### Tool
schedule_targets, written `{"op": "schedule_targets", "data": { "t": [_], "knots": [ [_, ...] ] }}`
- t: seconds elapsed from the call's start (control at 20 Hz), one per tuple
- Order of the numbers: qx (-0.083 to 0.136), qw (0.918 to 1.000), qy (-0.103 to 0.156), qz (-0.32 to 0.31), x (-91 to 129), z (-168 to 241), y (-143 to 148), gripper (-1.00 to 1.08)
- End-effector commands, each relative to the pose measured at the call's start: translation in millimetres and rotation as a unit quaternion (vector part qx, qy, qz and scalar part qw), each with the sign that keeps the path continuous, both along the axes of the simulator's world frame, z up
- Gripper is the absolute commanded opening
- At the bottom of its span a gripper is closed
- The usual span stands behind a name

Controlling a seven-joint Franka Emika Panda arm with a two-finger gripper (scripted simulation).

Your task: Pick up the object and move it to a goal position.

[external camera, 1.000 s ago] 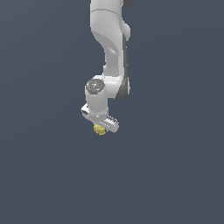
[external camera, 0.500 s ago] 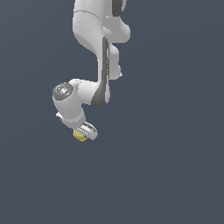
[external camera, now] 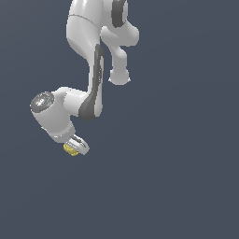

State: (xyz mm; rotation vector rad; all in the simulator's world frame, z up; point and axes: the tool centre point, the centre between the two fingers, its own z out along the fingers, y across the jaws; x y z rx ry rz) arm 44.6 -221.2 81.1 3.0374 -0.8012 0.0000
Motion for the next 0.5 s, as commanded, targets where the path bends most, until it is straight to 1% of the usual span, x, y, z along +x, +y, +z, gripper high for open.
{"op": "schedule_targets", "data": {
  "t": [0.0, 0.2, 0.45],
  "knots": [
    [0.000, 1.0000, 0.000, 0.001, 5, 1, -8, -1.00],
    [0.000, 1.0000, 0.000, 0.000, 9, 2, -16, -1.00],
    [0.000, 1.0000, 0.000, 0.000, 11, 3, -19, -1.00]
  ]
}}
